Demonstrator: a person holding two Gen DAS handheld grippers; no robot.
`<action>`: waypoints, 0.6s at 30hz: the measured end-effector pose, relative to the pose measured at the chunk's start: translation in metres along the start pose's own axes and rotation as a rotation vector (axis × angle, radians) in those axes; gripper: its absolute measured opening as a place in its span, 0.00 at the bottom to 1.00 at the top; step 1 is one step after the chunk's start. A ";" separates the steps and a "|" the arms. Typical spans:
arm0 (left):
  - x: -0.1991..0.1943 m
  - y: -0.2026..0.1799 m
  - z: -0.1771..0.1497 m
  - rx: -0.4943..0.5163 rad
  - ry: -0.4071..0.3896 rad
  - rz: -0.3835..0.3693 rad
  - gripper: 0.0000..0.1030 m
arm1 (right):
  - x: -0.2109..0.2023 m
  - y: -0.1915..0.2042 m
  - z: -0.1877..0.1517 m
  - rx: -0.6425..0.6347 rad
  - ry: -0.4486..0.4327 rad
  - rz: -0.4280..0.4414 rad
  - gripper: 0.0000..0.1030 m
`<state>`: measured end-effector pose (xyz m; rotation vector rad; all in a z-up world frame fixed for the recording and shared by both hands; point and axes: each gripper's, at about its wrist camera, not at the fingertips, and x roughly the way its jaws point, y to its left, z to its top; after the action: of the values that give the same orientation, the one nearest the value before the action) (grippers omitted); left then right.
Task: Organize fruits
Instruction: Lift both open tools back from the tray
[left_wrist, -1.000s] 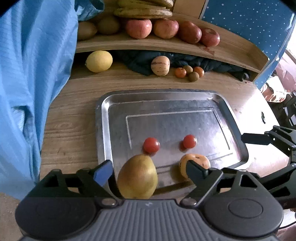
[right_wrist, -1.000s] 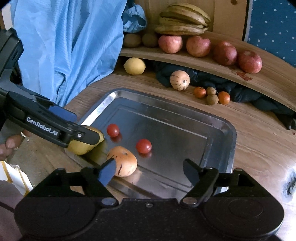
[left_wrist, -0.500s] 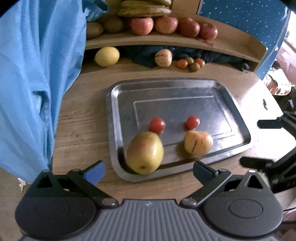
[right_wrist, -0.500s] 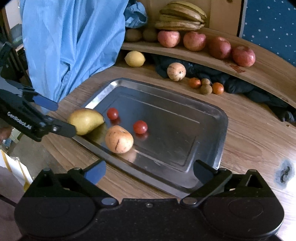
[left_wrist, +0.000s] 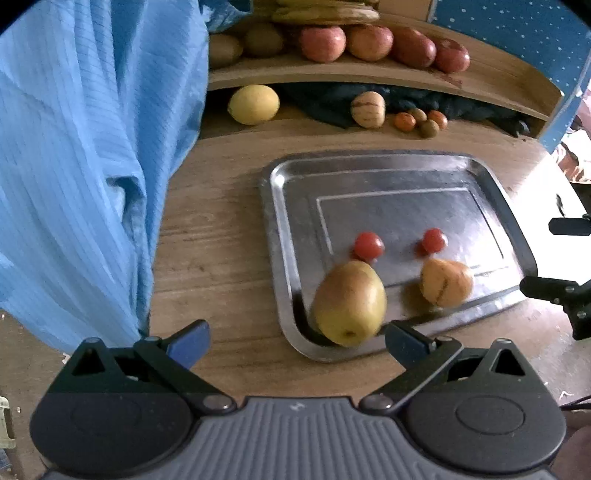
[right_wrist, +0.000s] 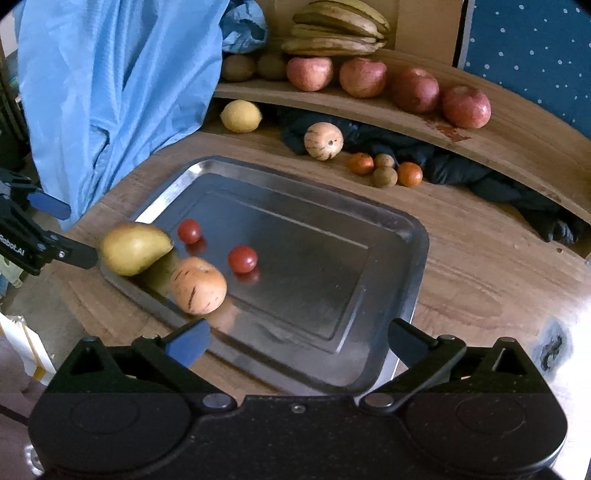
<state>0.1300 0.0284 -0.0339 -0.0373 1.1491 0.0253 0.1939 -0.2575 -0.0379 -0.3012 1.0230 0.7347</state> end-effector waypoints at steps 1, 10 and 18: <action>0.001 0.002 0.003 -0.001 -0.001 0.004 1.00 | 0.002 -0.001 0.002 0.001 0.000 -0.002 0.99; 0.013 0.013 0.035 0.020 -0.019 0.004 1.00 | 0.016 -0.007 0.025 0.008 -0.018 -0.027 0.99; 0.028 0.019 0.067 0.016 -0.024 -0.025 1.00 | 0.028 -0.010 0.044 0.020 -0.017 -0.051 0.99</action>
<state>0.2023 0.0507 -0.0325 -0.0370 1.1249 -0.0061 0.2383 -0.2286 -0.0408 -0.3016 1.0024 0.6799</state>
